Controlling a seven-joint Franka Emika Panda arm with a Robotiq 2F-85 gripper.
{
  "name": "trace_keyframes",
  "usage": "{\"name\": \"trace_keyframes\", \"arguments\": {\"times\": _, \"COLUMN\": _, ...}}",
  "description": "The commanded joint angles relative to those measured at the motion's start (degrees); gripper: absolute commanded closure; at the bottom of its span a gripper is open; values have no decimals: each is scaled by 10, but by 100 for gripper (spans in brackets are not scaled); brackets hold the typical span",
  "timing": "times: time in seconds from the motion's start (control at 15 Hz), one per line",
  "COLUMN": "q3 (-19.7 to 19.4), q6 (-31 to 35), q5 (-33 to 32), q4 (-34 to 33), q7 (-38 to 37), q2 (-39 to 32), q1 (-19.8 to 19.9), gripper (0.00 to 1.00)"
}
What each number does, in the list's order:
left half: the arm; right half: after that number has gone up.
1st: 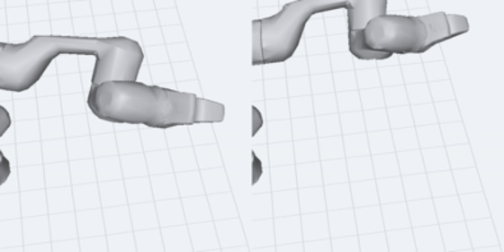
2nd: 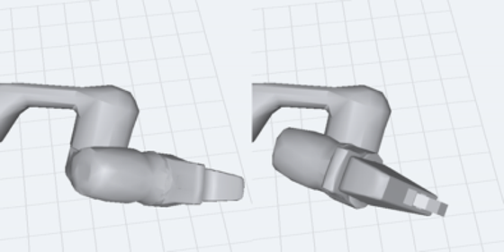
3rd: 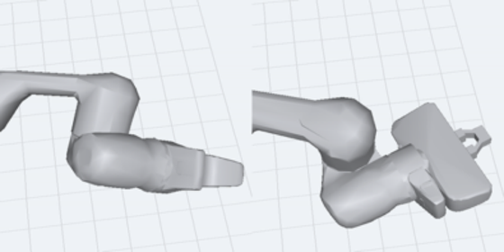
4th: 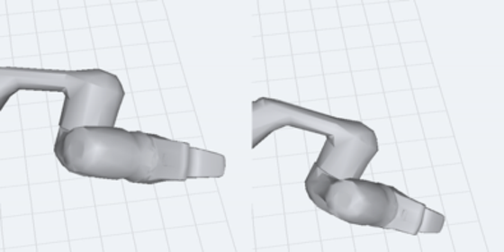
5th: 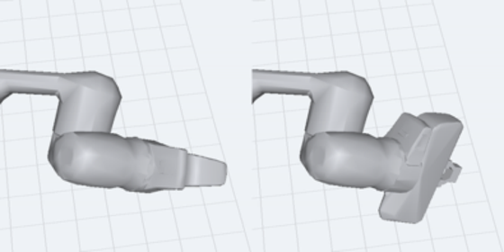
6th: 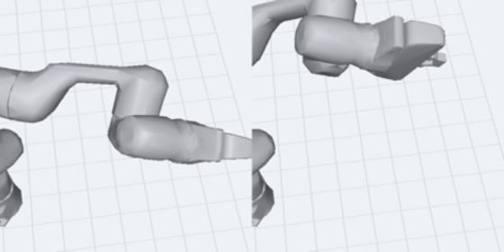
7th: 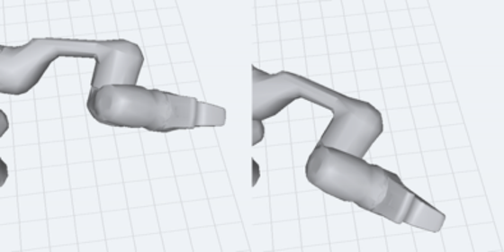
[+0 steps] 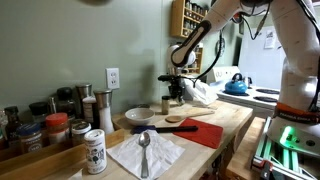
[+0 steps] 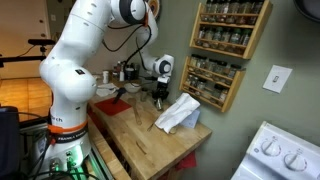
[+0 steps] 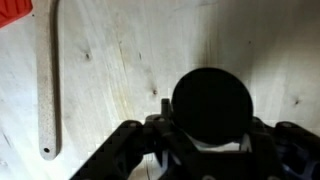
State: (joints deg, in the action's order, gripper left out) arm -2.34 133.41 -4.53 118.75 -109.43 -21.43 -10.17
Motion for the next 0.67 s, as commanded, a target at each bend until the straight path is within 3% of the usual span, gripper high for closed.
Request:
{"name": "trace_keyframes", "arguments": {"times": 0.0, "q3": -7, "q6": -8, "q5": -18, "q4": -19, "q7": -24, "q2": -17, "q1": -7, "gripper": 72}}
{"name": "trace_keyframes", "arguments": {"times": 0.07, "q3": -5, "q6": -6, "q5": -15, "q4": -20, "q7": -20, "q2": -17, "q1": -5, "gripper": 42}}
{"name": "trace_keyframes", "arguments": {"times": 0.13, "q3": -5, "q6": -7, "q5": -14, "q4": -21, "q7": -18, "q2": -18, "q1": -5, "gripper": 32}}
{"name": "trace_keyframes", "arguments": {"times": 0.2, "q3": -3, "q6": -5, "q5": -10, "q4": -20, "q7": -14, "q2": -18, "q1": -3, "gripper": 66}}
{"name": "trace_keyframes", "arguments": {"times": 0.33, "q3": -3, "q6": -4, "q5": -8, "q4": -20, "q7": -10, "q2": -18, "q1": -1, "gripper": 62}}
{"name": "trace_keyframes", "arguments": {"times": 0.47, "q3": -1, "q6": -4, "q5": -5, "q4": -20, "q7": -7, "q2": -18, "q1": 0, "gripper": 73}}
{"name": "trace_keyframes", "arguments": {"times": 0.6, "q3": 1, "q6": -5, "q5": -2, "q4": -20, "q7": -1, "q2": -19, "q1": 1, "gripper": 73}}
